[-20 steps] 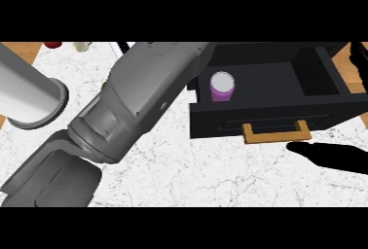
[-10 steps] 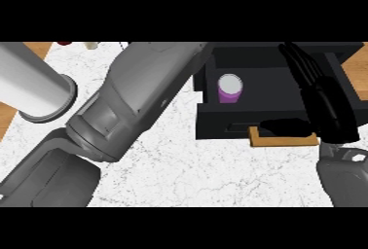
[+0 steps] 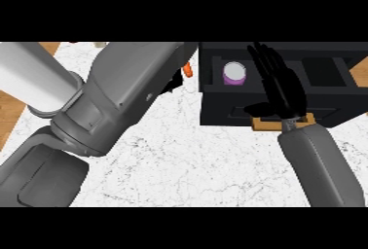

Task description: Pick up the can, place it into the drawer and close the drawer

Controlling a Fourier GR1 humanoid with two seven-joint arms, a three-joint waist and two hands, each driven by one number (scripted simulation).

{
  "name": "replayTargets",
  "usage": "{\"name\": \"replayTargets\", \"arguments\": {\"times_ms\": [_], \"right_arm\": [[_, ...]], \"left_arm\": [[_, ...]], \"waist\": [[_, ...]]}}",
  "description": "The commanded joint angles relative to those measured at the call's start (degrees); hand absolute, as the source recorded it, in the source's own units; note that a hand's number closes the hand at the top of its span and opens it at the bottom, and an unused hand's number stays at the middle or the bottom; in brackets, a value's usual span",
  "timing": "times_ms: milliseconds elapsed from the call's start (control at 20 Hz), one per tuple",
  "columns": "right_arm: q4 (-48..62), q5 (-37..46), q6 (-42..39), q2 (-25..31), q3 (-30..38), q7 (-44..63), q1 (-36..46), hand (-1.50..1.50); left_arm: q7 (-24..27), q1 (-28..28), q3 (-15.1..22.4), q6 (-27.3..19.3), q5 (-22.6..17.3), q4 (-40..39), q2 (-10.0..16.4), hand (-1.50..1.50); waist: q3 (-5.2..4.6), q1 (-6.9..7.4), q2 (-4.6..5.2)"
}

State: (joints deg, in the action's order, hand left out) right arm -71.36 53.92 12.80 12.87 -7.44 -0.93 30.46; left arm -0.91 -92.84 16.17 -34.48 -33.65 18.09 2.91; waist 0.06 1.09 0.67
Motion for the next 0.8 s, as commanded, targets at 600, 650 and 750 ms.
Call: {"name": "replayTargets", "arguments": {"times_ms": [600, 650, 750], "right_arm": [[37.11, 7.74, 21.84, -1.93, 9.06, -1.24, 23.10, -1.50], [38.51, 8.56, 24.39, -3.47, 8.44, -1.78, 22.87, -1.50], [41.71, 8.53, 24.73, -3.07, 9.20, -2.44, 26.05, -1.50]], "left_arm": [[-6.83, 7.31, 1.40, 2.97, 2.68, 10.11, 7.31, -1.50], [-6.60, 8.96, 1.23, 3.62, 2.75, 11.16, 8.69, -1.50], [-7.41, 9.20, 1.85, 2.90, 3.53, 13.00, 8.87, -1.50]], "waist": [[0.00, 4.32, 0.14], [-0.02, 3.79, 0.03], [-0.02, 3.68, 0.00]]}}
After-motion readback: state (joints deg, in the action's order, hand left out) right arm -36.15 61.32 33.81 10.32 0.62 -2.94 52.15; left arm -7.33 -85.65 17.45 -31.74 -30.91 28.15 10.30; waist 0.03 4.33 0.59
